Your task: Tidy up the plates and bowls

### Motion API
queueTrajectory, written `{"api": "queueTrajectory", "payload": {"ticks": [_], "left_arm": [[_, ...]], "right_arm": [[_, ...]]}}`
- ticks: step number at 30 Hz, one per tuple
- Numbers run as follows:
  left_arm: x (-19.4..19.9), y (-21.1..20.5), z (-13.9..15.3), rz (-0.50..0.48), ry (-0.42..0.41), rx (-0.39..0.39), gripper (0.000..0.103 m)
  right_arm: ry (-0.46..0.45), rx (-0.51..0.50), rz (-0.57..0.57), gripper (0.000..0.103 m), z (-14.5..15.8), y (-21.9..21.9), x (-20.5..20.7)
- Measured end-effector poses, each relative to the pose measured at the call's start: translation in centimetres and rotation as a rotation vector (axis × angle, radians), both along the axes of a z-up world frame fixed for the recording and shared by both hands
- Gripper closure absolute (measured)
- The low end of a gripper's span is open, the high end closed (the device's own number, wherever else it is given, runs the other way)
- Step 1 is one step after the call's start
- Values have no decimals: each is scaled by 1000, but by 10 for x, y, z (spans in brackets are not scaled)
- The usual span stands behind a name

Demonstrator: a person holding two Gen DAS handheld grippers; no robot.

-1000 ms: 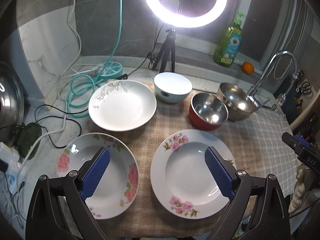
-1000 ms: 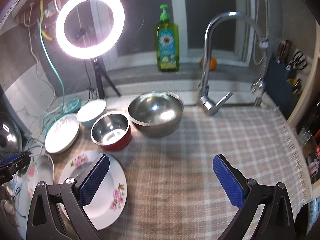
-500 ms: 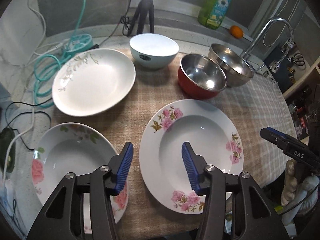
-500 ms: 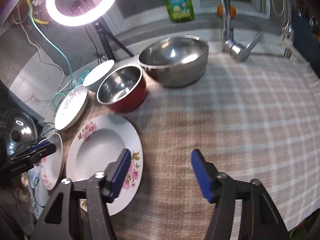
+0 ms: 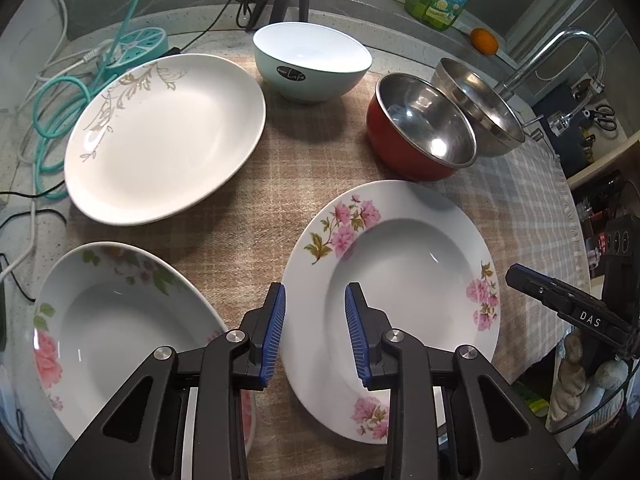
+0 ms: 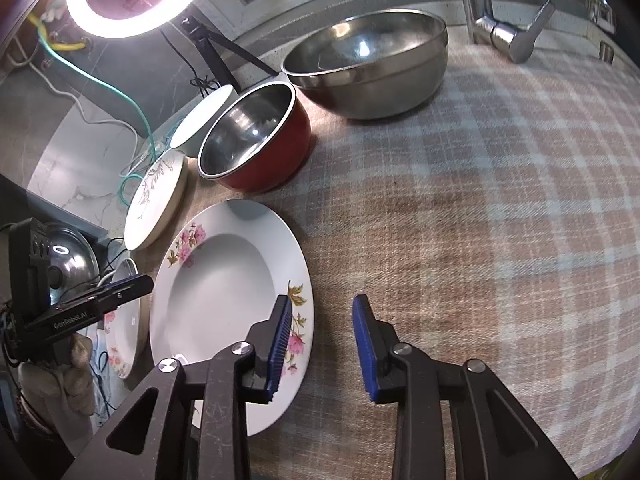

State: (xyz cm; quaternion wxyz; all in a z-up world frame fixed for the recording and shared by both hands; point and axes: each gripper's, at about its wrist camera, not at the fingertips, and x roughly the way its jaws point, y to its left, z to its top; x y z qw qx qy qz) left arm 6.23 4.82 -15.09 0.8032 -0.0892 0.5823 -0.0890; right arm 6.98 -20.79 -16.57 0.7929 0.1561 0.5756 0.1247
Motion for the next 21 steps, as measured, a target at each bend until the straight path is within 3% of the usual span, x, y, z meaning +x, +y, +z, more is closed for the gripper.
{"api": "queueTrajectory", "payload": {"ticks": [4, 21], "left_arm": [[5, 4, -5, 14, 19, 7, 74], [12, 3, -17, -10, 77, 14, 74]], "right_arm": [[39, 45, -8, 80, -8, -2, 1], [83, 75, 13, 87, -21, 11, 4]]}}
